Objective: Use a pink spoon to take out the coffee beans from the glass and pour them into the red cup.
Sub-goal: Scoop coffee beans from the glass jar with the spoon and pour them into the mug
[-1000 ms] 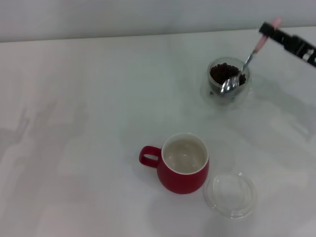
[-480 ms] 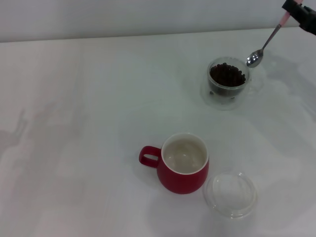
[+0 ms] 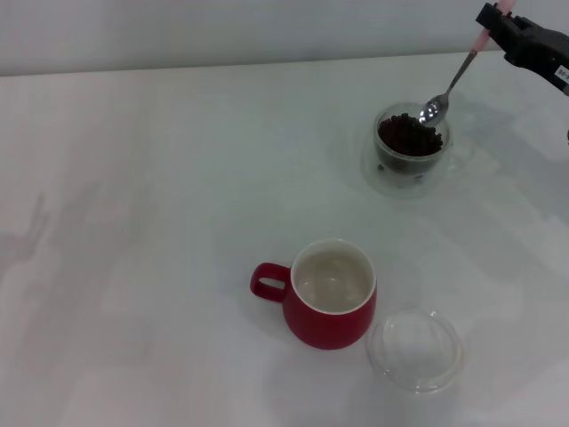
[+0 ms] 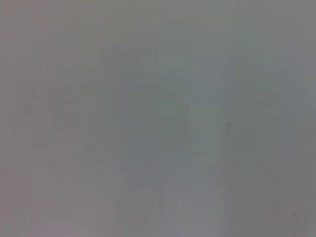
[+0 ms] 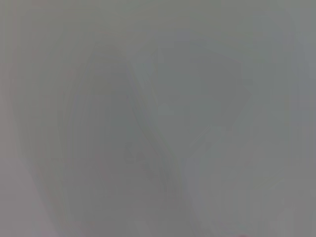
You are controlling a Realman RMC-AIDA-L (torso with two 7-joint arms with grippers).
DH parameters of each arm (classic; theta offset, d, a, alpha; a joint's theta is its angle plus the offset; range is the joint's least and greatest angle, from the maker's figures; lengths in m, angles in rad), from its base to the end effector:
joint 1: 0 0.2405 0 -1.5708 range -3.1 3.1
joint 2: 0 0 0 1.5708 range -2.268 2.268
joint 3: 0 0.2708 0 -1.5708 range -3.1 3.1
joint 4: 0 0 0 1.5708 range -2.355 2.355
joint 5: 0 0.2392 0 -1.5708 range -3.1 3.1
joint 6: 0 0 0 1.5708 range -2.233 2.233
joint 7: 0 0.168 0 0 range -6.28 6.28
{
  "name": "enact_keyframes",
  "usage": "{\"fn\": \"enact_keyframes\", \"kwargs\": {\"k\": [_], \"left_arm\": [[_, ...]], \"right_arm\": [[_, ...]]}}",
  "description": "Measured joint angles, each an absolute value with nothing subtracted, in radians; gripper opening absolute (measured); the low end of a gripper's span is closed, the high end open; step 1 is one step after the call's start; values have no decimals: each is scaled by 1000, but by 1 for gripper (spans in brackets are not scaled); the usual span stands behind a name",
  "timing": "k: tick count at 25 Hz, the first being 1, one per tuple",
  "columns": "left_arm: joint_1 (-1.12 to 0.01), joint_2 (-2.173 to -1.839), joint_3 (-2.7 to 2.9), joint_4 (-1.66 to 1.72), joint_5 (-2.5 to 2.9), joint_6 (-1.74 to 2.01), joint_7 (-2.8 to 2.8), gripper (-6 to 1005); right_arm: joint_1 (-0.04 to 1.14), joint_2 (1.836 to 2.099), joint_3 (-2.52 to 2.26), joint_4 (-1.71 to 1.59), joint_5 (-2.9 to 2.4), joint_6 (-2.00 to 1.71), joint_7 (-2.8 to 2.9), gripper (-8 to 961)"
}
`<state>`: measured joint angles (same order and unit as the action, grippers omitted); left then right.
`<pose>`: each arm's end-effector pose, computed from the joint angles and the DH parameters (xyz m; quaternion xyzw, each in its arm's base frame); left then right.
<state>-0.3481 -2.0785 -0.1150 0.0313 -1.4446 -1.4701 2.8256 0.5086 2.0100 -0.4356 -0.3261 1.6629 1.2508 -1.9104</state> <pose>-0.3793 0.3145 -0.0106 -0.7019 -0.1901 -0.3440 0.5940 0.3482 0.4109 0.0372 -0.7296 0.3610 0.4221 0.3990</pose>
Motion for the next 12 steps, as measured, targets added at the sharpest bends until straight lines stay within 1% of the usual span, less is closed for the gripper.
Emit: {"fn": "enact_keyframes", "kwargs": {"k": [12], "left_arm": [[-353,-2077,-115,35,-1459,-1441,2826,744]], "right_arm": [[530,2011,-439,-305,1663,1190,-1993,147]]}}
